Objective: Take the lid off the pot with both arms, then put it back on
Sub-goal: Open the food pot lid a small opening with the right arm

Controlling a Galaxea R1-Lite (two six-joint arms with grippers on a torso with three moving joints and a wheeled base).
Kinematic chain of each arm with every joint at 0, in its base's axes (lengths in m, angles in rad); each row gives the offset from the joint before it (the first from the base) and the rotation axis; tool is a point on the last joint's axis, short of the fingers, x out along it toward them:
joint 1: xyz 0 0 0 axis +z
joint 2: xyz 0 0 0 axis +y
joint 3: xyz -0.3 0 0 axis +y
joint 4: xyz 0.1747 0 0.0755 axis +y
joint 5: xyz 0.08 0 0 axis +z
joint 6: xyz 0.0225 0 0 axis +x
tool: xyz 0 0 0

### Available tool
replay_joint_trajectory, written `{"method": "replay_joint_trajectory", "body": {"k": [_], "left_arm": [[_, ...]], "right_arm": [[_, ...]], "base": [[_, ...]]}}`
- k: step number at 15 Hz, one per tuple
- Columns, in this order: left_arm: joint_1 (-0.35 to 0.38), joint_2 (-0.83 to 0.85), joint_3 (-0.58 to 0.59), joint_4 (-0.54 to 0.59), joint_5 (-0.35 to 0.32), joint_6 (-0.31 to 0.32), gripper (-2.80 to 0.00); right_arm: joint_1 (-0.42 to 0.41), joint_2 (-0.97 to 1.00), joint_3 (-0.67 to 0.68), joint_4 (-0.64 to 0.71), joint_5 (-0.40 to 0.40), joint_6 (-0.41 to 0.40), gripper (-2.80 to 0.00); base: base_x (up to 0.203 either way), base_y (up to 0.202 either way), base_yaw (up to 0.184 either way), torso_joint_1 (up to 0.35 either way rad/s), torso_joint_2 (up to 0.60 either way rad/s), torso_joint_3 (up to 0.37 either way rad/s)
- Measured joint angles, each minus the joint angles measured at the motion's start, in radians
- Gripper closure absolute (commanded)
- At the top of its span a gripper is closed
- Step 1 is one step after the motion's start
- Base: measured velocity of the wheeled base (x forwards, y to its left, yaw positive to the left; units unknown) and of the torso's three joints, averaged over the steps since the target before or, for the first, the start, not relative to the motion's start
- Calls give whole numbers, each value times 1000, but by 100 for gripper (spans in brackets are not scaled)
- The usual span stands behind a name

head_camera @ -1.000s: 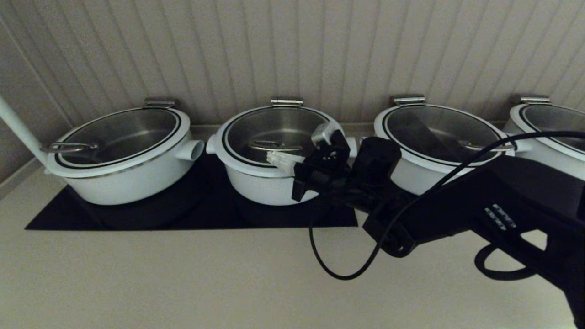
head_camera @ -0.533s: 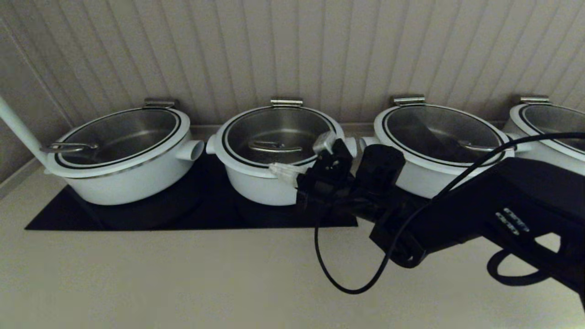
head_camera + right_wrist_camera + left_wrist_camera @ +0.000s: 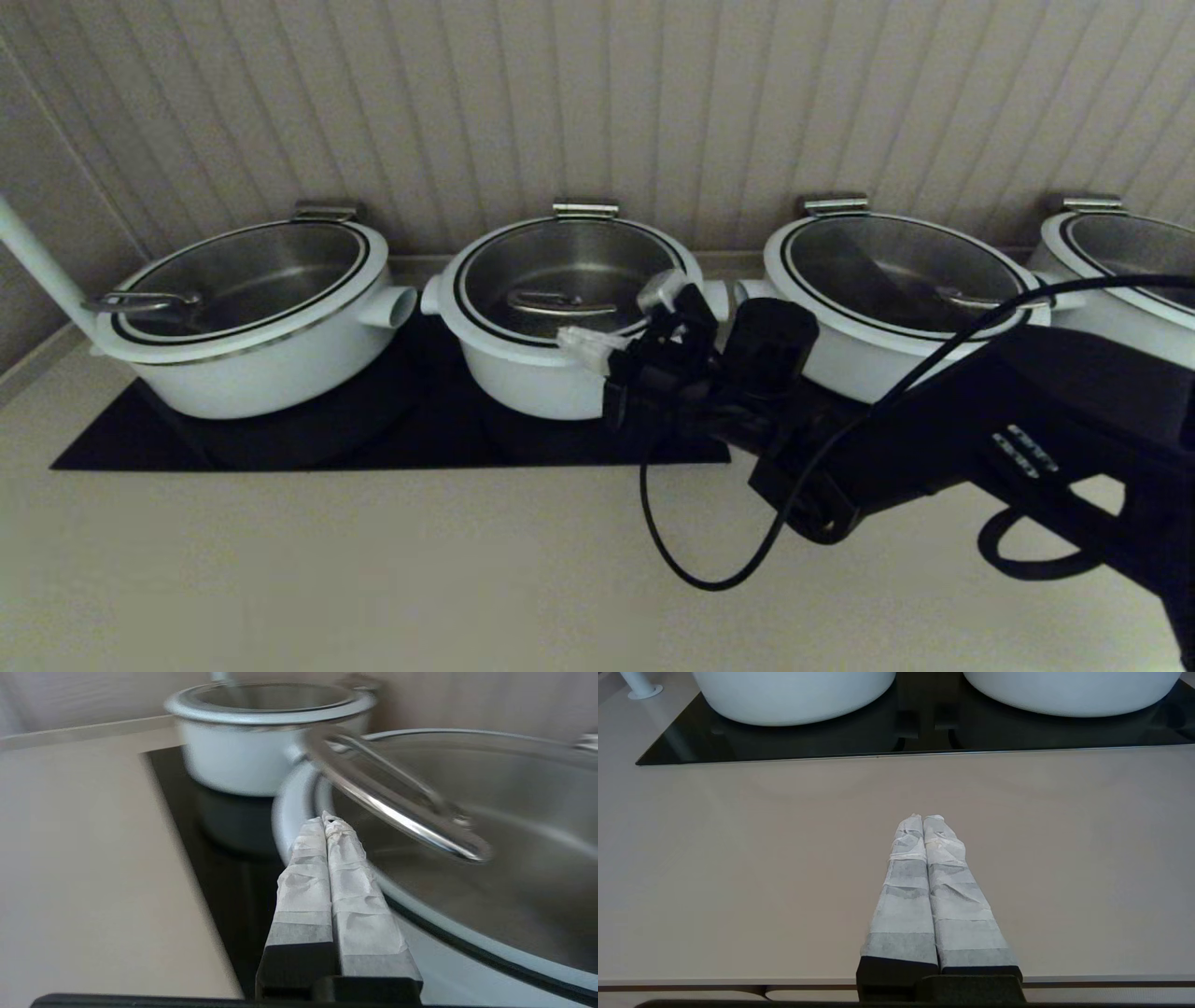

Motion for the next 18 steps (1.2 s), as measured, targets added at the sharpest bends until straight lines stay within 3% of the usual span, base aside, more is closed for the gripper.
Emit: {"method": "replay_joint_trajectory", "body": {"k": [10,18], "left_arm": [[0,0,0,0,0,0,0],[0,0,0,0,0,0,0]], "right_arm": [[0,67,-314,182,-46,-16,0],[-2,41,-343,213,-45,-16,0]], "base": [[0,0,0,0,0,0],[0,0,0,0,0,0]]}}
